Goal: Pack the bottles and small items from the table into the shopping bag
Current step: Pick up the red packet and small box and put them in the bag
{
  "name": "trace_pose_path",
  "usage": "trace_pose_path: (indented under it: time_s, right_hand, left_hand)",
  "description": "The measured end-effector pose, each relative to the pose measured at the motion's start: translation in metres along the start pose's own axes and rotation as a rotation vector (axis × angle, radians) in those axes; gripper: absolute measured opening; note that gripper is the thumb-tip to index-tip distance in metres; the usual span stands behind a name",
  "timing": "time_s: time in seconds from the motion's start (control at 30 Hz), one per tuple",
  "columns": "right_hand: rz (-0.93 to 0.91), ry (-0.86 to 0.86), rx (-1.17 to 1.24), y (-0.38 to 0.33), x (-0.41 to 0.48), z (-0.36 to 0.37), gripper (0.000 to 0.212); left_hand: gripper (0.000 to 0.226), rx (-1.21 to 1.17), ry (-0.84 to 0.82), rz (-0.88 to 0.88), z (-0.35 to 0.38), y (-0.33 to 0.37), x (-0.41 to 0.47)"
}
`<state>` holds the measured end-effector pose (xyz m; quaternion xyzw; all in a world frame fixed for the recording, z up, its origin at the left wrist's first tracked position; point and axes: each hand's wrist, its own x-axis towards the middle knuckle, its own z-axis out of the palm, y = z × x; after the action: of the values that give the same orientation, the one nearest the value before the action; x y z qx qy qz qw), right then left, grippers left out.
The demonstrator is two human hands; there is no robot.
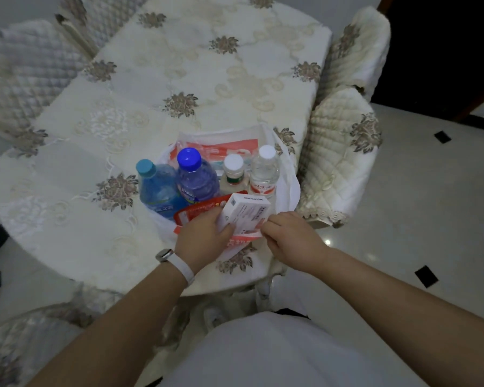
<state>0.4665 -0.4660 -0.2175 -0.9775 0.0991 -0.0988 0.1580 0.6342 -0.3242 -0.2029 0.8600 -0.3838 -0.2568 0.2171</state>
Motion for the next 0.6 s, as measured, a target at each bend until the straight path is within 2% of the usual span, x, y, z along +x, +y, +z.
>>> trace_pose_path:
  time_s: [0.13,0.23,0.3,0.37,0.4,0.47,0.6]
  right_hand:
    - [-0.010,0.005,-0.001,0.001,0.012,-0.002,0.007]
    - [-0.001,0.039,0.010,0.003,0.020,-0.006,0.006]
    - [0.060,0.085,0.009,0.007,0.024,-0.007,0.019]
    - [0.169,0.167,0.032,0.014,0.024,-0.008,0.027]
    - [0.239,0.203,0.044,0.019,0.024,-0.008,0.027]
    - [0.390,0.240,0.076,0.028,0.026,-0.008,0.025]
    - [0.660,0.217,0.180,0.043,0.039,-0.013,0.047]
  left_hand:
    - [0.038,0.084,0.049,-0.023,-0.010,-0.010,-0.007]
    - [0.039,0.180,0.100,0.041,-0.019,-0.021,-0.018]
    - [0.055,0.324,0.093,0.058,-0.028,-0.032,-0.025]
    - [0.068,0.416,0.110,0.050,-0.036,-0.046,-0.031]
    - [0.067,0.445,0.149,0.061,-0.038,-0.054,-0.032]
    - [0.056,0.506,0.267,0.074,-0.044,-0.067,-0.035]
    - [0.036,0.459,0.404,-0.071,-0.049,-0.084,-0.030]
